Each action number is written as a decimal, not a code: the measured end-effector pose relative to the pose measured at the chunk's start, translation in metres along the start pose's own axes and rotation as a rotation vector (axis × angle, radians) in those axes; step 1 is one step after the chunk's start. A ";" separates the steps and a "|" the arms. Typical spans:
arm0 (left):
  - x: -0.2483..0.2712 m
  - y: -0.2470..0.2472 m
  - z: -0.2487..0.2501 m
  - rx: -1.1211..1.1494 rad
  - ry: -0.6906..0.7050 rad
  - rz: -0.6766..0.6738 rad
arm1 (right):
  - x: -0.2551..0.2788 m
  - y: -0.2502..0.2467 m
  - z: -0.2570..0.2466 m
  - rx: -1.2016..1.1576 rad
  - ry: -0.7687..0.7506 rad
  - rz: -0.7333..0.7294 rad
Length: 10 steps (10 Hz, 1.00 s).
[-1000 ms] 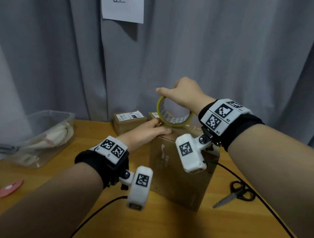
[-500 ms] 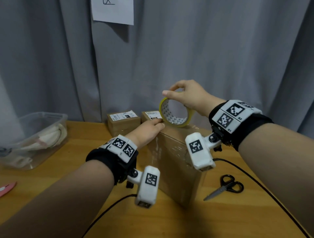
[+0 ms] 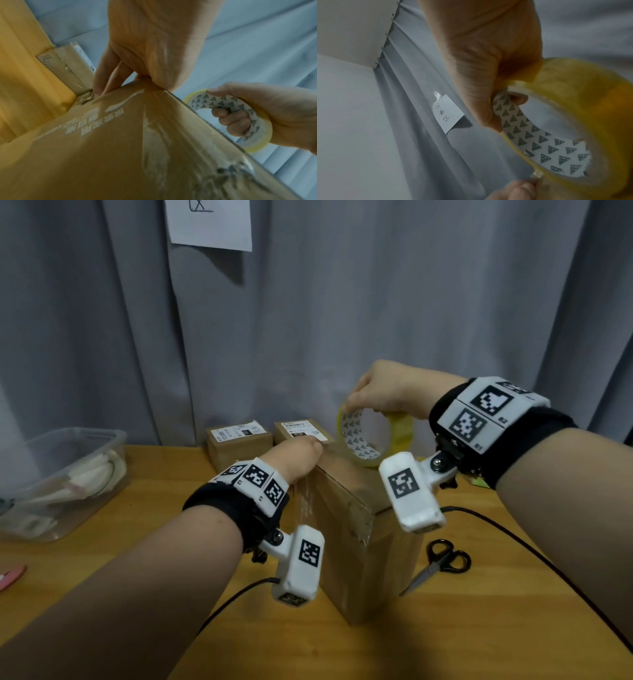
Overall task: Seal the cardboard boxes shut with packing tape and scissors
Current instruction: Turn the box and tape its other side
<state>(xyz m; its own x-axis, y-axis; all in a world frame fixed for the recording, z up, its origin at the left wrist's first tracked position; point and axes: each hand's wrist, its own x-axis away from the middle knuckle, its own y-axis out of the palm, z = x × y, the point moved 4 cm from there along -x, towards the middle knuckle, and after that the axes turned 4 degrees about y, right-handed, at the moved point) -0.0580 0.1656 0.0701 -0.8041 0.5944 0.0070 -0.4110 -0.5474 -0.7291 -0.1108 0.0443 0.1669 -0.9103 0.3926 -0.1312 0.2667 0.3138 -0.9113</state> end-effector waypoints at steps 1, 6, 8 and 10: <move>0.003 0.000 0.003 -0.032 -0.016 0.007 | 0.002 0.002 0.001 0.022 0.008 0.061; -0.019 -0.014 -0.012 0.021 0.101 -0.098 | -0.020 0.030 0.016 -0.439 -0.243 0.161; -0.019 -0.001 -0.013 0.269 0.125 -0.167 | -0.027 0.036 0.018 -0.560 -0.279 0.135; -0.005 -0.012 -0.030 -0.040 0.164 -0.102 | -0.031 0.039 -0.001 -0.622 -0.364 0.093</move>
<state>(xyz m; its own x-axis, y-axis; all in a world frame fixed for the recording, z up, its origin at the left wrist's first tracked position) -0.0362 0.1868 0.0583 -0.6772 0.7353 -0.0267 -0.4665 -0.4572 -0.7572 -0.0723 0.0454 0.1354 -0.8937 0.1629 -0.4181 0.3804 0.7692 -0.5134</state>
